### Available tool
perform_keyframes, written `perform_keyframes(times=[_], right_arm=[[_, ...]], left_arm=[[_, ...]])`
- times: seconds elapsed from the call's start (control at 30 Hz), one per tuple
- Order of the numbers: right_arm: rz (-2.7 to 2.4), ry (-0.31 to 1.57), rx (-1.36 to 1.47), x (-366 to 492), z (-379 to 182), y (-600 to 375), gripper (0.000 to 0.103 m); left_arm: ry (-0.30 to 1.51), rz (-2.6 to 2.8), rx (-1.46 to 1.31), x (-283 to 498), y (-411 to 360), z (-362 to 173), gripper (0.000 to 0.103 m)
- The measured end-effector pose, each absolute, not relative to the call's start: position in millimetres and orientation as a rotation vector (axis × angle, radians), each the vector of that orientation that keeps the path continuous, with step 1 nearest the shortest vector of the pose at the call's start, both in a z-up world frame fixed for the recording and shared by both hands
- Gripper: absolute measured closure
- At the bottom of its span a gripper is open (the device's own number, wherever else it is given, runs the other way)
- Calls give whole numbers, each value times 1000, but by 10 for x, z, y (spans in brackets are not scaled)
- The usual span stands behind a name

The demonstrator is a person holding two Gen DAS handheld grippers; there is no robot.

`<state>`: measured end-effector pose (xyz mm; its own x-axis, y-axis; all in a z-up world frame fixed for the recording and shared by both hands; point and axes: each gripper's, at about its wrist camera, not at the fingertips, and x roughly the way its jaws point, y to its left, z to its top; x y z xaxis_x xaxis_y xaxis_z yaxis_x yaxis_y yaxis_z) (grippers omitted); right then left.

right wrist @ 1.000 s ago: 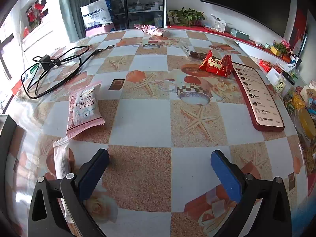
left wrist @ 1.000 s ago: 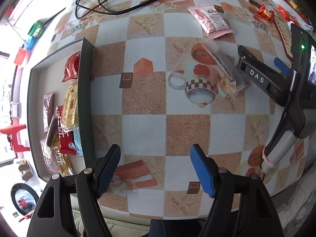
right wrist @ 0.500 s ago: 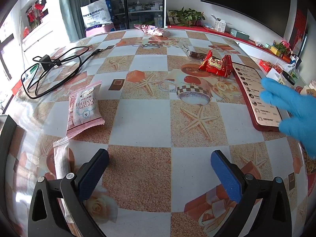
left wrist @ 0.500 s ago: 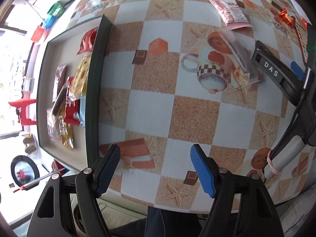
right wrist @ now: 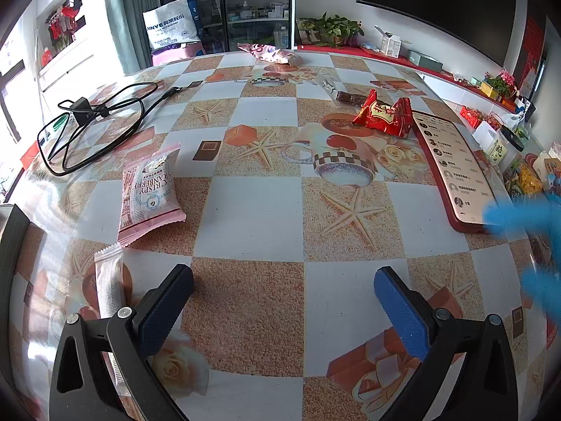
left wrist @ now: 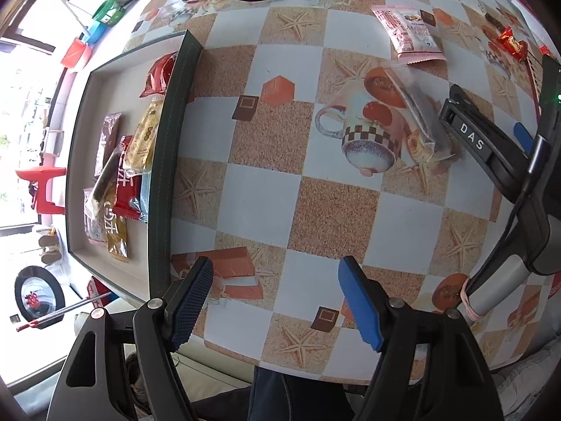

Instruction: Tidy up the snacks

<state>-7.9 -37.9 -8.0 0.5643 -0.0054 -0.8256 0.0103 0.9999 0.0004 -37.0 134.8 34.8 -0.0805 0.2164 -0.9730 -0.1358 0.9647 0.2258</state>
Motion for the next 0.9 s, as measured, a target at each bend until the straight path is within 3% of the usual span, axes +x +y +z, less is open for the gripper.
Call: perform_keyframes(times=[0.9], right_arm=[[-9, 971, 6, -77, -77, -371, 0]], left_arm=[[1663, 300, 59, -437, 1355, 254, 25]])
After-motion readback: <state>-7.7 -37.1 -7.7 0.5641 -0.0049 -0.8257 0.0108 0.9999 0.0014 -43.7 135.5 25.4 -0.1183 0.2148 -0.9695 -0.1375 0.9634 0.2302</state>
